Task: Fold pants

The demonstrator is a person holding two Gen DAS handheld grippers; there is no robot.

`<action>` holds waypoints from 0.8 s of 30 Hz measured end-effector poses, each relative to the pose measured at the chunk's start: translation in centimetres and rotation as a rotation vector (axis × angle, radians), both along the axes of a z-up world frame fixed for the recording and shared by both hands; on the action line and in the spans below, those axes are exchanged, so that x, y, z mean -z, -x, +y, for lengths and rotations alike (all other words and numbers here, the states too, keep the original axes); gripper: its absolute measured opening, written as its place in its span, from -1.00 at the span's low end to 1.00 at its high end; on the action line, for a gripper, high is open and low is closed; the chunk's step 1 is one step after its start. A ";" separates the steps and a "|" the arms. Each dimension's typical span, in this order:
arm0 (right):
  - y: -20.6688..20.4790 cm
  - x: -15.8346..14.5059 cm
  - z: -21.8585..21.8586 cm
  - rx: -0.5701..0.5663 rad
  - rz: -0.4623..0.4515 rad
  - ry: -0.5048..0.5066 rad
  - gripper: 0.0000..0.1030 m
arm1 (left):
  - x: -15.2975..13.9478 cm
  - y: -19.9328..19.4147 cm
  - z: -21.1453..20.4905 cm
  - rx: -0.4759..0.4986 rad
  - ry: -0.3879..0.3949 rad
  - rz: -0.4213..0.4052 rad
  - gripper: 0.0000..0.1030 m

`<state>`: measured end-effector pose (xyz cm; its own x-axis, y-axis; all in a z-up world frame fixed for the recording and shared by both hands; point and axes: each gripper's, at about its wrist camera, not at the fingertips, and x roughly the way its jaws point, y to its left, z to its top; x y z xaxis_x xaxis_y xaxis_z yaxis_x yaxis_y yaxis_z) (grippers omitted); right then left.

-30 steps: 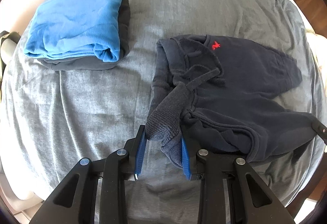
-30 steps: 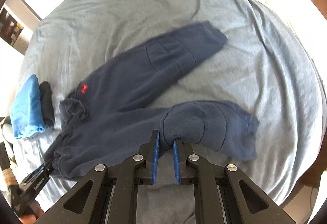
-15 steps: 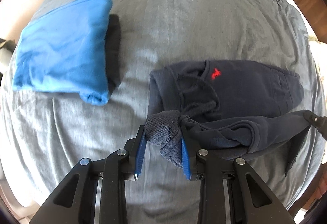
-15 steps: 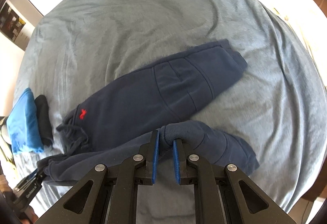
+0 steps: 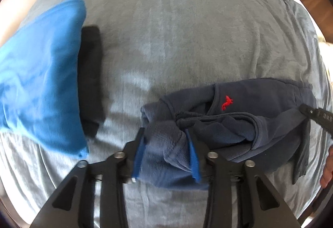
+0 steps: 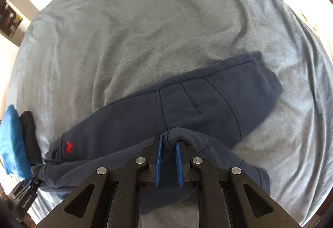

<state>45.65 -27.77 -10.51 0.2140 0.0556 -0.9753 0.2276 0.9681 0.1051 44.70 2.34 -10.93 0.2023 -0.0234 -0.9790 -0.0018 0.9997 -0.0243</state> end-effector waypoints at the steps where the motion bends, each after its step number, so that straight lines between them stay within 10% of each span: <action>1: -0.3 0.4 0.0 -0.001 0.003 0.002 -0.74 | -0.2 -0.1 -0.1 0.018 -0.021 -0.019 0.05; 14: -2.2 2.9 0.8 0.021 0.015 0.053 -0.73 | -5.4 1.1 -0.2 0.196 -0.103 -0.203 0.45; 24: -4.3 3.7 1.6 0.030 0.002 0.077 -0.73 | 0.4 -0.9 0.4 0.153 -0.037 -0.170 0.45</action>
<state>49.96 -26.19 -14.19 0.2121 -0.0260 -0.9769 0.2568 0.9660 0.0300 45.58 2.73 -11.34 0.3612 -0.0308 -0.9320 0.1508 0.9882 0.0258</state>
